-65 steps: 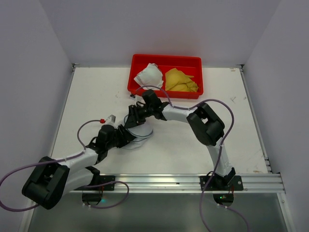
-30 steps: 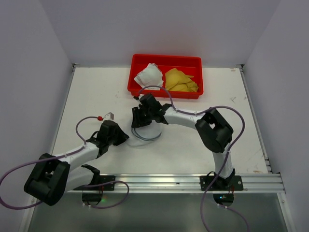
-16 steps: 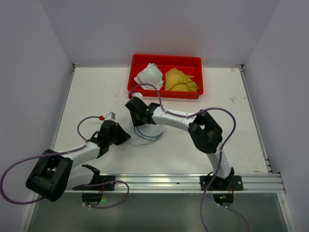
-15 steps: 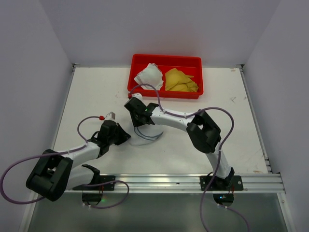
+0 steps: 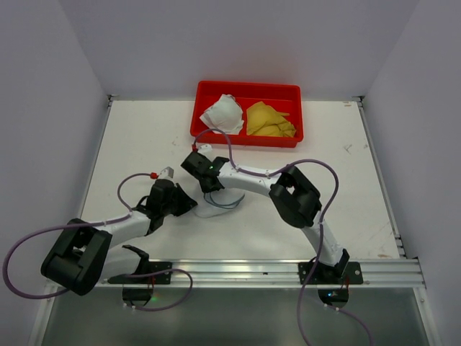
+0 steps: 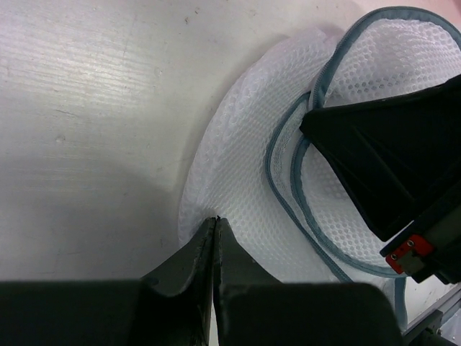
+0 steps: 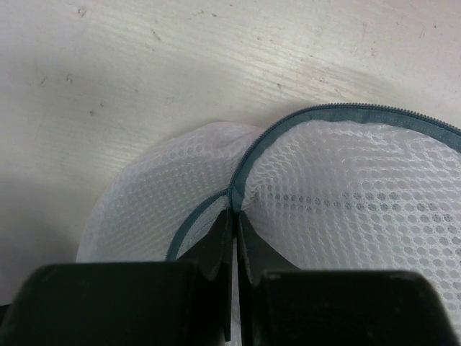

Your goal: Unzip the laundry bag and remove the bra

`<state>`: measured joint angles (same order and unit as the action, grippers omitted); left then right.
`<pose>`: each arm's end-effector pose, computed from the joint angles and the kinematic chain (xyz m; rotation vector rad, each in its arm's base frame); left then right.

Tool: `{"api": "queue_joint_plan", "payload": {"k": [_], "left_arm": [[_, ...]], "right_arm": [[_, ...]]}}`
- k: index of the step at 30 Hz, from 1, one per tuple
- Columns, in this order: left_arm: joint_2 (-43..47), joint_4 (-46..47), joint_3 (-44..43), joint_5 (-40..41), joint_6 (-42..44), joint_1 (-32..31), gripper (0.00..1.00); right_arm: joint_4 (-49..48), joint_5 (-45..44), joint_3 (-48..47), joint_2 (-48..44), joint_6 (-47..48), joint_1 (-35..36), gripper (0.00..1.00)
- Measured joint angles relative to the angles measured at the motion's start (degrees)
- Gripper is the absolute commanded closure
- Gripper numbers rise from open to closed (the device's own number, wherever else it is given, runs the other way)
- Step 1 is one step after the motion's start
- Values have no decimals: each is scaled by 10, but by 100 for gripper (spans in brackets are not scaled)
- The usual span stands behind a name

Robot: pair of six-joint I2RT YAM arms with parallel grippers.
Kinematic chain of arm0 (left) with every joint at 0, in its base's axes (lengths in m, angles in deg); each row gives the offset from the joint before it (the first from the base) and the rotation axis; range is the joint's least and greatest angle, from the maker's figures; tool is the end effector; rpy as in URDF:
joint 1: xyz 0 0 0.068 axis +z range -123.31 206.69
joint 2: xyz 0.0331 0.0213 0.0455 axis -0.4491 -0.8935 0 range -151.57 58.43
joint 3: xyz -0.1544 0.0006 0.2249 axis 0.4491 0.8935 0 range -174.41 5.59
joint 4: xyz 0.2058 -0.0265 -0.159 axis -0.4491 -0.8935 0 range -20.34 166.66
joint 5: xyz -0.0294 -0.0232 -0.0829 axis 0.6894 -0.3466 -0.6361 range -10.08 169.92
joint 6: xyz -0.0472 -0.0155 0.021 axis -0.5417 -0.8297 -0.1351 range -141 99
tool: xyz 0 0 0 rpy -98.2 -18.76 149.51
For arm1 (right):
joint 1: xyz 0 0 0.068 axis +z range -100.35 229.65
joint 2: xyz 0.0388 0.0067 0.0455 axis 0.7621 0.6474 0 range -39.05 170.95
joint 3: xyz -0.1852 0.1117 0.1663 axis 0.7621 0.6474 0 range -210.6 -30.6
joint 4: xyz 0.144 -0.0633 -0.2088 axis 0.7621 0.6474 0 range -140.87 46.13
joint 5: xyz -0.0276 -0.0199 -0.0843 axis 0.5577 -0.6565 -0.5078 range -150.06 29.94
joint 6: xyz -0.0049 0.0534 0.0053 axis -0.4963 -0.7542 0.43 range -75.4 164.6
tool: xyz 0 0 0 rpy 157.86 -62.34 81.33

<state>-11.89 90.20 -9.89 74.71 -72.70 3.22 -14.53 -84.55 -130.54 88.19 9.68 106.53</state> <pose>0.1853 -0.0841 0.1240 -0.5406 2.3537 -0.7535 0.2704 0.3874 0.1694 -0.3544 2.4997 0.0431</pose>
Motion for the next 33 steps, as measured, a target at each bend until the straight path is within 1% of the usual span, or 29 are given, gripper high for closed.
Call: {"api": "queue_joint_plan", "payload": {"k": [3,5,8,11,14,18,21,26,30,33], "left_arm": [[-6,7,0,-4,-2,0,97],[-7,9,0,-6,-3,0,97],[-8,10,0,-6,-4,-1,98],[-8,10,-1,-5,-7,-2,100],[-10,9,-2,-5,-8,-2,100],[-14,4,-7,-3,-12,-2,100],[-16,4,-9,-3,-14,-2,100],[-26,3,-17,-3,-22,-2,100],[-30,2,-22,-3,-28,-3,100],[-30,1,-22,-3,-28,-3,100]], "right_arm": [[-21,16,28,-20,12,-1,100],[-40,43,61,-49,21,-2,100],[-63,79,101,-105,34,-3,100],[-97,118,138,-179,47,-3,100],[-126,153,153,-243,58,-3,100],[-156,171,164,-285,70,-3,100],[-163,198,173,-291,80,-3,100],[-175,271,190,-283,91,-1,100],[-208,322,189,-241,88,0,100],[-233,348,189,-189,77,-1,100]]}}
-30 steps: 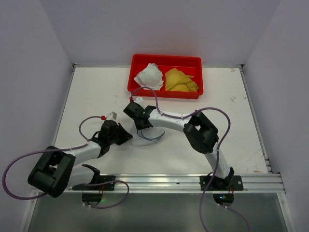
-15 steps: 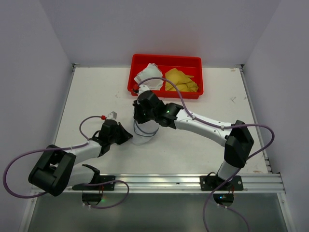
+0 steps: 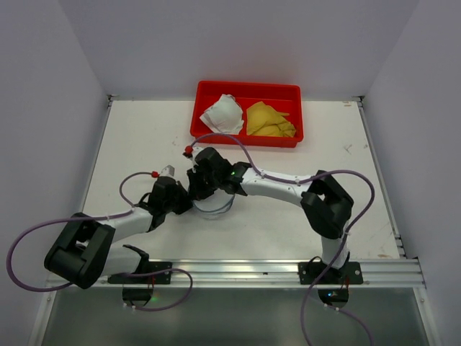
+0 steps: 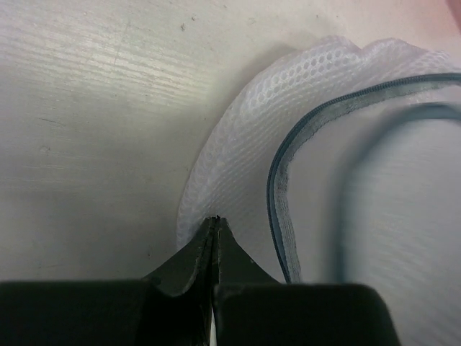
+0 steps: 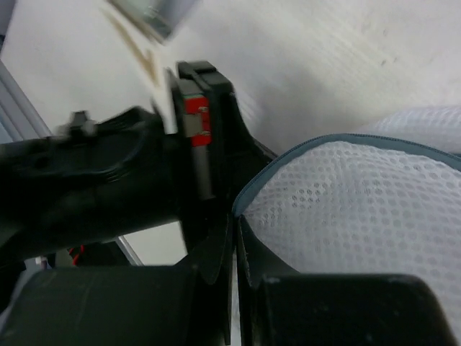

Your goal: Unzip the laundry bag and remove the bra

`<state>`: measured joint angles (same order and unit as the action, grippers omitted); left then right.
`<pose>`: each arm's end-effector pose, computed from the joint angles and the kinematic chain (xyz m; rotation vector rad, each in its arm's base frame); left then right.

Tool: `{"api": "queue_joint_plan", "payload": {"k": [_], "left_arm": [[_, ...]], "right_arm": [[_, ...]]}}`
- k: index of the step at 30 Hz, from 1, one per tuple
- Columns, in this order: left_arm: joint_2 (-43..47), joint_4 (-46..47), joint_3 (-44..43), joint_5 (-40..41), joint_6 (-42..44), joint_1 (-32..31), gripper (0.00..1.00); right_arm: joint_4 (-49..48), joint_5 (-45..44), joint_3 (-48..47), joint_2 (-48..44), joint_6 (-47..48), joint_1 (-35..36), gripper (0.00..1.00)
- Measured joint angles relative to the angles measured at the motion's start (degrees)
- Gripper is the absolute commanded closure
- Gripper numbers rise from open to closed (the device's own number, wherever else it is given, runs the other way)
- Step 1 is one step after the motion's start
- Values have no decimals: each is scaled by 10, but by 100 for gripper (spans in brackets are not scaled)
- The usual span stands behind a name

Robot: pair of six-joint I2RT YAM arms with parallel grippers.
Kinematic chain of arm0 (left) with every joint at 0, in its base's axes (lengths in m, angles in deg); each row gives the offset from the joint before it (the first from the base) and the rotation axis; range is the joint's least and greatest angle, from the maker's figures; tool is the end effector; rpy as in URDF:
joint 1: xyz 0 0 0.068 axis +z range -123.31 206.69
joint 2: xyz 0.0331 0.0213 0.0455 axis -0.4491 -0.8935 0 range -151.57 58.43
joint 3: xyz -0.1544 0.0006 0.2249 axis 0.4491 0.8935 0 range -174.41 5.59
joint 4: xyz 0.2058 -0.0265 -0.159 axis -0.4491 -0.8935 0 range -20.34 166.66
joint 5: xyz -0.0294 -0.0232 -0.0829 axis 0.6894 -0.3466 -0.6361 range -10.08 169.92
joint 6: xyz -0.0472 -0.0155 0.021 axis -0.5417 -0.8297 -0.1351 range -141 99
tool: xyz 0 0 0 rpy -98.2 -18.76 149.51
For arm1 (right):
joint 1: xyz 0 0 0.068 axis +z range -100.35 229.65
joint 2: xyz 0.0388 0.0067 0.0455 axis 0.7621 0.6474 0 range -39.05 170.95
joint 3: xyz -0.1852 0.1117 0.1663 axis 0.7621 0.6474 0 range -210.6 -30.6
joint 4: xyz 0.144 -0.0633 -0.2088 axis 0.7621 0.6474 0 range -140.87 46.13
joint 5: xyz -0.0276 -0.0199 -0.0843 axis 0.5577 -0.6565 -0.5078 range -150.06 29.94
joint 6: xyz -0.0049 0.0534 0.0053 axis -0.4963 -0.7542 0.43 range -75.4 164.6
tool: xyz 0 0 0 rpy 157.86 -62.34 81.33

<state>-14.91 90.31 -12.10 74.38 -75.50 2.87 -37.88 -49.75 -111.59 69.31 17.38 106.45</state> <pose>0.1938 -0.0894 0.1247 -0.5943 2.3648 -0.7768 0.2309 0.3644 0.2342 -0.7253 2.3461 0.9237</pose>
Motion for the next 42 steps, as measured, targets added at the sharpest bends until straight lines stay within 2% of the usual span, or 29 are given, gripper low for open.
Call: {"api": "queue_joint_plan", "payload": {"k": [4,11,14,15,17,20,24,25,26,27,29,32,36,39,42], "left_arm": [[1,-3,1,3,-5,0,100],[11,5,8,-3,-10,-4,100],[15,4,8,-3,-10,-4,100],[19,2,8,-3,-10,-4,96],[35,-12,8,-5,-8,-4,89],[77,-56,-2,-1,2,-4,67],[145,-134,-33,20,14,-3,53],[161,-159,-51,26,19,-2,49],[172,-174,-66,32,24,-1,46],[182,-191,-86,40,31,0,37],[198,-221,-127,57,45,3,24],[204,-247,-192,81,65,15,12],[191,-283,-263,90,108,34,3],[184,-308,-287,96,139,61,0],[187,-335,-292,107,169,89,0]], "right_arm": [[-30,13,14,52,-22,-17,100],[-85,40,103,59,-70,-75,100],[-100,53,103,59,-79,-81,85],[-103,56,103,59,-80,-81,74],[-108,59,103,59,-80,-81,63],[-105,62,103,50,-73,-80,41],[-66,52,95,-1,-54,-85,17],[-53,46,88,-18,-49,-86,8],[-40,40,78,-34,-45,-86,4],[-26,36,63,-50,-38,-86,1],[7,28,22,-75,-23,-86,1],[60,16,-55,-93,1,-89,1],[93,-29,-75,-134,18,-115,1],[112,-68,-40,-189,21,-188,1],[135,-119,24,-272,25,-299,1]]}}
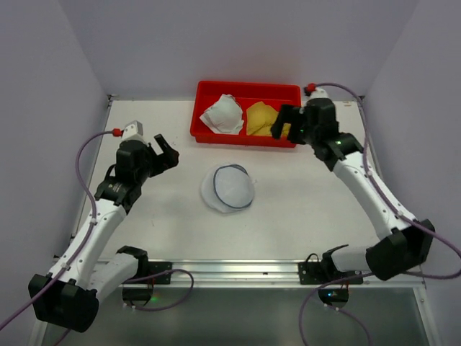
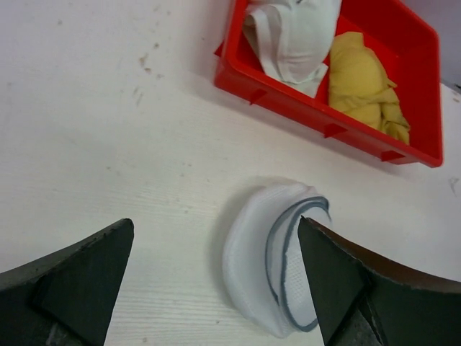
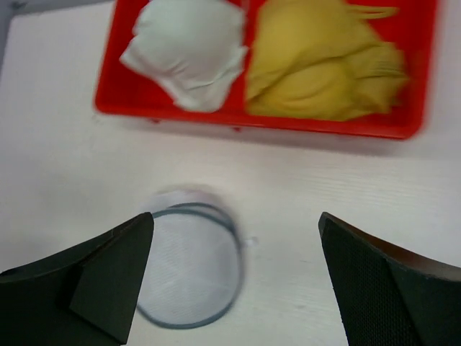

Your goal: Unzip the laundry bag and remove the bra

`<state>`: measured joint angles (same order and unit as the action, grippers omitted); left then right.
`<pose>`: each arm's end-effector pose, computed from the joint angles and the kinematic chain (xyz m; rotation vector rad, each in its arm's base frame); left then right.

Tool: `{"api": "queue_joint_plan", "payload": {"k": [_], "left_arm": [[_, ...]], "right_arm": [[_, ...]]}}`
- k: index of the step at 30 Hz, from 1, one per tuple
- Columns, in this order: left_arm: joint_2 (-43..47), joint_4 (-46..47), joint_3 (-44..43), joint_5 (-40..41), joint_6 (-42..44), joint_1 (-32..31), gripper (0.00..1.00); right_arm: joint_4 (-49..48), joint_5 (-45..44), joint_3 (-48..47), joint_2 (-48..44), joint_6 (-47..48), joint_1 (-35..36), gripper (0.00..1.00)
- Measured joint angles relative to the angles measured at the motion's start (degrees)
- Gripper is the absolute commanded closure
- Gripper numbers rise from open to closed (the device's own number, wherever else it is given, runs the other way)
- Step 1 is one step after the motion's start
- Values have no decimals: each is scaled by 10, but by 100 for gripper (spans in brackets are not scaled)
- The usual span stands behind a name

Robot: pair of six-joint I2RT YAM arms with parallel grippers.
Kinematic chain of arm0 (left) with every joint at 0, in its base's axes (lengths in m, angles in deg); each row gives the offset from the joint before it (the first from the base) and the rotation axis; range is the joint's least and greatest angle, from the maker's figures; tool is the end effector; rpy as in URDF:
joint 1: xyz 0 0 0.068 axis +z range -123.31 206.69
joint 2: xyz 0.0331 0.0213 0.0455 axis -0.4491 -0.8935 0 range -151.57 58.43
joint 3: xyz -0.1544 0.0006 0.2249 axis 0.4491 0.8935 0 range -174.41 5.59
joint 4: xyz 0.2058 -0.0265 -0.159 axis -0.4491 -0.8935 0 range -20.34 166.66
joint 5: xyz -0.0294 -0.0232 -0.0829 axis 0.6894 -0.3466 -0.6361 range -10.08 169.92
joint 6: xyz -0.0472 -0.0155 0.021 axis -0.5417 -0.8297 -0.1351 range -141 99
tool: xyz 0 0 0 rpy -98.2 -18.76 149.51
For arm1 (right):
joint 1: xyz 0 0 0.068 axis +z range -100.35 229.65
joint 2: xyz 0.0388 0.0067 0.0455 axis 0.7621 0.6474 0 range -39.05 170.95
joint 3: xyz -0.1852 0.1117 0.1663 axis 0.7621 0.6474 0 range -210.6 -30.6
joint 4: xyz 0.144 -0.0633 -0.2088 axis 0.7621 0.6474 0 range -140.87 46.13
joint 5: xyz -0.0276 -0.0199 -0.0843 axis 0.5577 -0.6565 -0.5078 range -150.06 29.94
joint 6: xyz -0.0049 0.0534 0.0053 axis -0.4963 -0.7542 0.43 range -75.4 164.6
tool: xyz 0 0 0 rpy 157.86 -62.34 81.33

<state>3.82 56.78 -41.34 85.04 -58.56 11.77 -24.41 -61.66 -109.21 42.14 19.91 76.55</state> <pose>0.2085 -0.0524 0.3047 -0.4643 2.0315 -0.4746 0.2883 0.1451 0.3701 -0.0234 2.1193 0.5160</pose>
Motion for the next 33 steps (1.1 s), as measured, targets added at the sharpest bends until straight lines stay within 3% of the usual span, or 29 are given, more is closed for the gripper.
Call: {"api": "queue_joint_plan", "payload": {"k": [3,5,13,18,33], "left_arm": [[9,-35,-9,16,30,22,0],[18,-62,-25,32,47,28,0],[129,-143,-146,104,143,29,0],[187,-171,-220,133,183,29,0],[250,-222,-263,161,202,29,0]], "right_arm": [[31,-51,46,-95,12,-99,1],[50,-81,54,-155,21,-126,1],[92,-186,54,-423,74,-125,1],[85,-187,78,-547,98,-125,1],[89,-138,92,-635,138,-125,1]]}}
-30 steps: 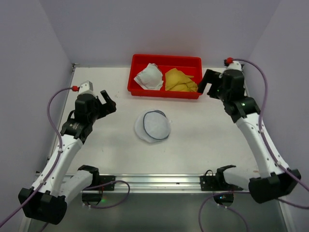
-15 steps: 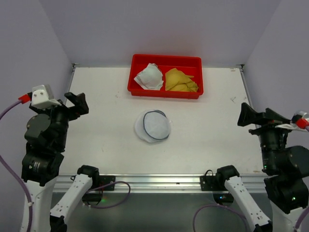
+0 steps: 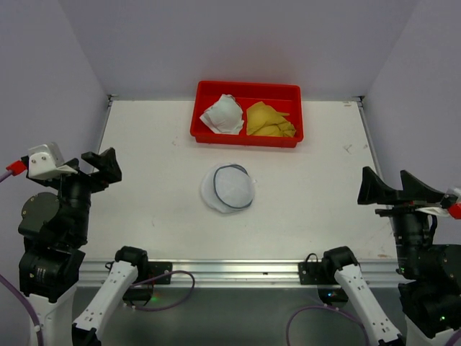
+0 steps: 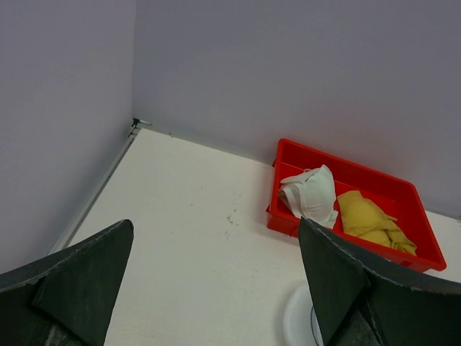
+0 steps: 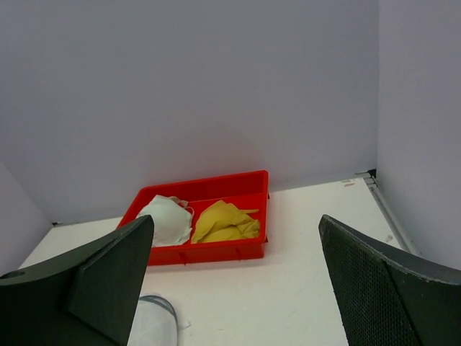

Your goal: Unzip the laundry bag and remove the bra

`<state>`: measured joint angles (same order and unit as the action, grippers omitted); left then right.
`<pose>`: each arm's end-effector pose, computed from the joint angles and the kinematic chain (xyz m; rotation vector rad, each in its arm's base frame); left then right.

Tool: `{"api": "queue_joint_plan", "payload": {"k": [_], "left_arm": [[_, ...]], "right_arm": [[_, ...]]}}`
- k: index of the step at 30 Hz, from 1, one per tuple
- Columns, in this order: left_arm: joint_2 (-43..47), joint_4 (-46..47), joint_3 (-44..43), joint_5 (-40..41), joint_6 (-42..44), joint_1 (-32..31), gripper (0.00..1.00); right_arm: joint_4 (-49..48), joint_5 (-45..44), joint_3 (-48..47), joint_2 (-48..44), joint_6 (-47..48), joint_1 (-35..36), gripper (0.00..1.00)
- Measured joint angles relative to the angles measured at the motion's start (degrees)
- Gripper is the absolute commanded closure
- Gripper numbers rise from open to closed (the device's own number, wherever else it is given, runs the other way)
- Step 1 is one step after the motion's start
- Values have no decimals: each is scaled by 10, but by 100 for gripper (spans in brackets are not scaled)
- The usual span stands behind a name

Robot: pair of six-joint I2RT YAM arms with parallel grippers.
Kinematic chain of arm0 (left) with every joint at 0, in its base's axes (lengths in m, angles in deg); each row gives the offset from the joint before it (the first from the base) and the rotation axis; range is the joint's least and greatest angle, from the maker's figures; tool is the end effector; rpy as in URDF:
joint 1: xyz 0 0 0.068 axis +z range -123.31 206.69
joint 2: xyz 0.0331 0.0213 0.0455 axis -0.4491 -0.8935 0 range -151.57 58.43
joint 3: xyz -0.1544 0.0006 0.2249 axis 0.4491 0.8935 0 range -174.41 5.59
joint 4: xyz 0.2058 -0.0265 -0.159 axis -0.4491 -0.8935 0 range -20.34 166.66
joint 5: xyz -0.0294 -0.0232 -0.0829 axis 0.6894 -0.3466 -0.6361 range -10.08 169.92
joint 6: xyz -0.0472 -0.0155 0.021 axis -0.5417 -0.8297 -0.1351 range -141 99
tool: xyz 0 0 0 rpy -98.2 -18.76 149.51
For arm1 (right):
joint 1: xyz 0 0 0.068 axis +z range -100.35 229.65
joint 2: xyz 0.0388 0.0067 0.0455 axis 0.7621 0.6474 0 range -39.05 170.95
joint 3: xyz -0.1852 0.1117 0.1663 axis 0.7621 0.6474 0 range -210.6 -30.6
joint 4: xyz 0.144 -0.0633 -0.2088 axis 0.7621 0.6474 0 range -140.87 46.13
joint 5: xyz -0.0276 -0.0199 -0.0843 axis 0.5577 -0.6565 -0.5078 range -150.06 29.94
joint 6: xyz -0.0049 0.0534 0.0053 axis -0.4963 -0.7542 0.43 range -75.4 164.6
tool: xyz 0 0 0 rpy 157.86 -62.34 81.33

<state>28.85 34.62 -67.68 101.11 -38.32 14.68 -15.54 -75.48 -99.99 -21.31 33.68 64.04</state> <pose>0.0353 0.0055 0.4594 -0.3621 1.5021 -0.1207 -0.0195 -0.0148 0.4537 0.1923 1.2849 0.2048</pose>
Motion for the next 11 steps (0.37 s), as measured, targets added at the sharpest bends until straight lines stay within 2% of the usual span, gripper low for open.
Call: {"api": "queue_joint_plan", "payload": {"k": [11], "left_arm": [[-15,0,0,-10,-1,0,0]], "right_arm": [[-1,1,14,0,1,0,1]]}}
